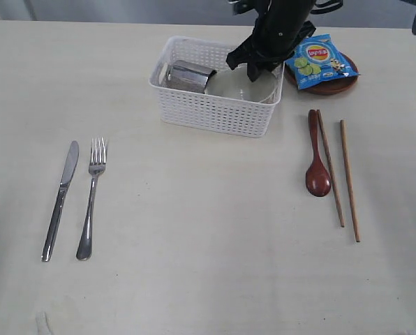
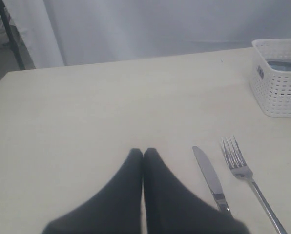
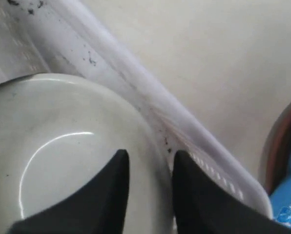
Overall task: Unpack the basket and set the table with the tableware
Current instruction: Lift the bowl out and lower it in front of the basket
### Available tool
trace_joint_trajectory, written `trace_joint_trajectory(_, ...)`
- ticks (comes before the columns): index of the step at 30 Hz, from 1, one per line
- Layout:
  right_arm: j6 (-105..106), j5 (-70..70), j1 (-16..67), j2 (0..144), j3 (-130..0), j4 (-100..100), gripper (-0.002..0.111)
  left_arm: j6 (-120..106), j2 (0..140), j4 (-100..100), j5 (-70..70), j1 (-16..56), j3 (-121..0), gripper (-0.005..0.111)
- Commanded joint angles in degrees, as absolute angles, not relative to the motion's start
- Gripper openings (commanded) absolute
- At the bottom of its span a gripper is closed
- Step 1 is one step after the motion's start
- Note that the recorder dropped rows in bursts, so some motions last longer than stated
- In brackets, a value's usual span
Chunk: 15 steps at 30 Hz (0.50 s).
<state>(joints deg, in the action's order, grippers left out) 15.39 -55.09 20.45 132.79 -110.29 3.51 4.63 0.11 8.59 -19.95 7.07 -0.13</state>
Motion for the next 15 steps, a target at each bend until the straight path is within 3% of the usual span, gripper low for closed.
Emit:
trace_joint_trajectory(1,15.82,-56.46,20.14,132.35,-110.5,3.12,0.002,4.76,0.0,8.81,-19.92,7.36,0.0,0.0)
trace_joint_trajectory(15,15.93,-54.92,20.14,120.96,-110.6,1.43,-0.001,4.76,0.0,8.81,-19.92,7.36,0.0,0.0)
